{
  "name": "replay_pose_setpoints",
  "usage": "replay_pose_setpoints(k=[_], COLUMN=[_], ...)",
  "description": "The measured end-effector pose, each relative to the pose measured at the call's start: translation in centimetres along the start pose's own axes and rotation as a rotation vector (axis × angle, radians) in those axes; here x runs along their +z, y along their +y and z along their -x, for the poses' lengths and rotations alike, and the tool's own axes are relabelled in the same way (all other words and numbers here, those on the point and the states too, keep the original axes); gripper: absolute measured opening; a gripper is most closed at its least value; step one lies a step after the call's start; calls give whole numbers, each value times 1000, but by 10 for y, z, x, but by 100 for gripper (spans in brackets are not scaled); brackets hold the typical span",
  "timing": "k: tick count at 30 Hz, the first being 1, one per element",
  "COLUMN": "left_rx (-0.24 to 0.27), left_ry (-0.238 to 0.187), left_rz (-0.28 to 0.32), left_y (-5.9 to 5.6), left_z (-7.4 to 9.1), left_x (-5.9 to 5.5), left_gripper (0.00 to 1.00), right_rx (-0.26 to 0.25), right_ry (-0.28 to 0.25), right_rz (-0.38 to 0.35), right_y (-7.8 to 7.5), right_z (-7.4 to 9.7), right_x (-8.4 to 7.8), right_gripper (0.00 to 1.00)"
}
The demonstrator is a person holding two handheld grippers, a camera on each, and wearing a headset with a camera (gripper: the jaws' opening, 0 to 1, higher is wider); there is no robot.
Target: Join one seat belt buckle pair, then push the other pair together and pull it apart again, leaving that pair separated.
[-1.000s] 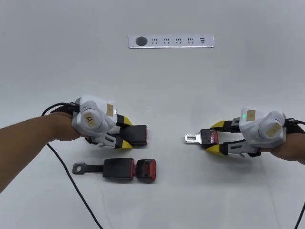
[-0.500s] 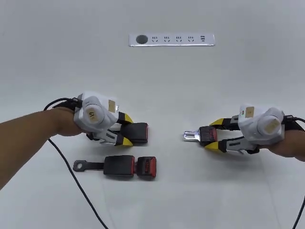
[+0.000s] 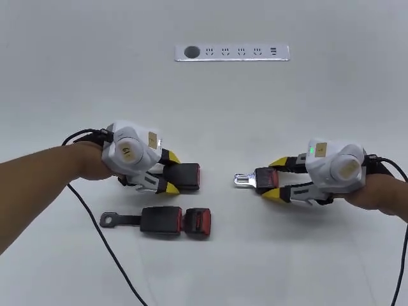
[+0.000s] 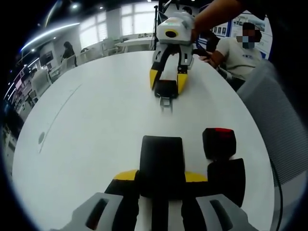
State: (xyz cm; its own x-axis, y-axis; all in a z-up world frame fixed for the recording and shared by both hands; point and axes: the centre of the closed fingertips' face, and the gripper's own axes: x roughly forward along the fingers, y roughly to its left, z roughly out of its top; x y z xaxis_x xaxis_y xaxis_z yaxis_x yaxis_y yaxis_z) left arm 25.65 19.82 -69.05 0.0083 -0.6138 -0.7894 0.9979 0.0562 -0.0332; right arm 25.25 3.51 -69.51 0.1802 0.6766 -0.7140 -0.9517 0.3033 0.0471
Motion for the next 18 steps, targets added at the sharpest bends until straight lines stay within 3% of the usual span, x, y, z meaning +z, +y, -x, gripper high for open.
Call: replay_pose_setpoints(k=[12,18], left_rx=[7,8], left_ry=[3,4], left_rz=[10,10], left_y=[-1,-2], left_z=[-1,-2], left_x=[0,0], left_gripper=[34,34], right_rx=[7,10], right_ry=[-33,-36], right_rz=[7,20], right_y=[1,10], right_z=[-15,-27], right_x=[25,40], right_gripper=[34,34])
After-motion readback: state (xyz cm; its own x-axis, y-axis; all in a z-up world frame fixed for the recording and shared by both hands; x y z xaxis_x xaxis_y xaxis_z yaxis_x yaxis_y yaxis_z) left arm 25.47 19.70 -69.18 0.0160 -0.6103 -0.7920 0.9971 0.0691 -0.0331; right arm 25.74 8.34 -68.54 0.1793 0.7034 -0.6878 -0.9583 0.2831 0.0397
